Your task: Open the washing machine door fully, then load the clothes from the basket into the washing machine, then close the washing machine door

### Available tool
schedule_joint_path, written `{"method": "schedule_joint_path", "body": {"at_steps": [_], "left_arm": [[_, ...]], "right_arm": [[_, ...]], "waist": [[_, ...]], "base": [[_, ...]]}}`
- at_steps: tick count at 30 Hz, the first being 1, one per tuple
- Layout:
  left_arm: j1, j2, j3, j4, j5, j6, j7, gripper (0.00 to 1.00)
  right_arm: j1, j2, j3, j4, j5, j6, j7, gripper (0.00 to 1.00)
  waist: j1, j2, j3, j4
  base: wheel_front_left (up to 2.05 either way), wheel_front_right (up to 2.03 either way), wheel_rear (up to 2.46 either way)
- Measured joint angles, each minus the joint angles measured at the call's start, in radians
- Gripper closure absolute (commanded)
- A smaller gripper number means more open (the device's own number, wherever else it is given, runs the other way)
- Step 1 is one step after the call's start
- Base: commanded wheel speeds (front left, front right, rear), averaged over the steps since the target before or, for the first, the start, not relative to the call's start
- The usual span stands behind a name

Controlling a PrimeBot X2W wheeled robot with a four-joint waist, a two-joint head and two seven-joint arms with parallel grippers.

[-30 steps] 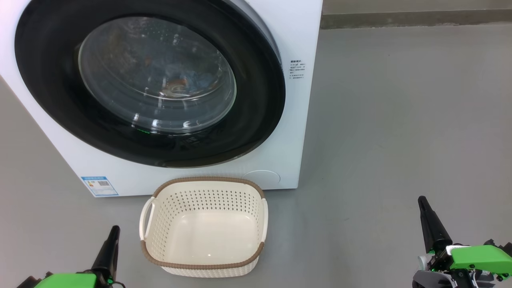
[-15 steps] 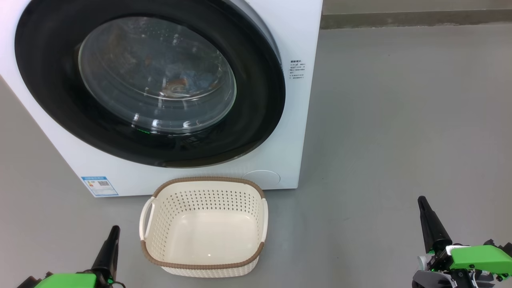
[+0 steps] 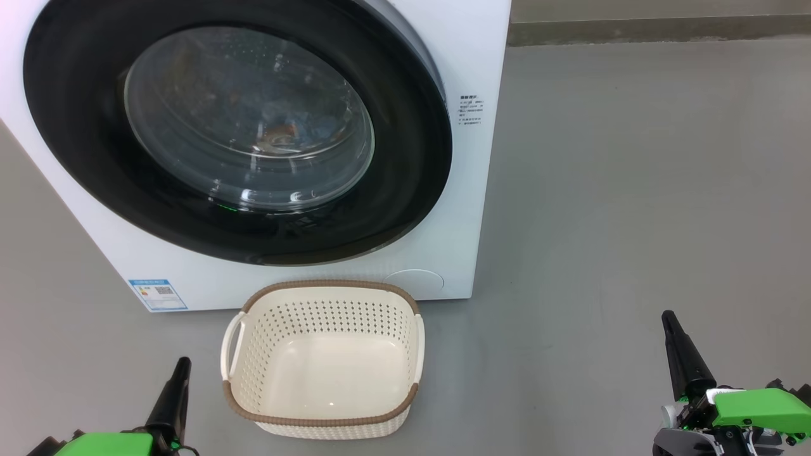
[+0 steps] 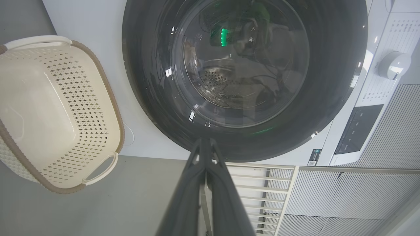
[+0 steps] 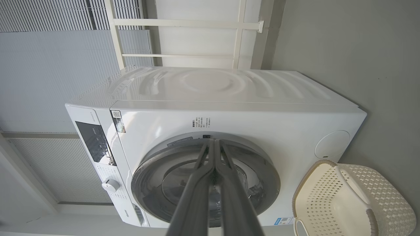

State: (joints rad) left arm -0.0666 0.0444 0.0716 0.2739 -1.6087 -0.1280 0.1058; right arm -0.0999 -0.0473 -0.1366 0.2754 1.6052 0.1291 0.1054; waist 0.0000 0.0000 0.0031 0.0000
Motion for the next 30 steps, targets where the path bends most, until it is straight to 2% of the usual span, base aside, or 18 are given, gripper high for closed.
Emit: {"method": "schedule_joint_path", "body": {"at_steps": [30], "left_arm": [[0.000, -0.003, 0.002, 0.000, 0.000, 0.000, 0.001, 1.00]], "right_arm": [[0.000, 0.000, 0.000, 0.000, 0.000, 0.000, 0.000, 1.00]], "waist": [[0.0000, 0.0000, 0.000, 0.000]], "base": [[0.00, 0.00, 0.00]]}}
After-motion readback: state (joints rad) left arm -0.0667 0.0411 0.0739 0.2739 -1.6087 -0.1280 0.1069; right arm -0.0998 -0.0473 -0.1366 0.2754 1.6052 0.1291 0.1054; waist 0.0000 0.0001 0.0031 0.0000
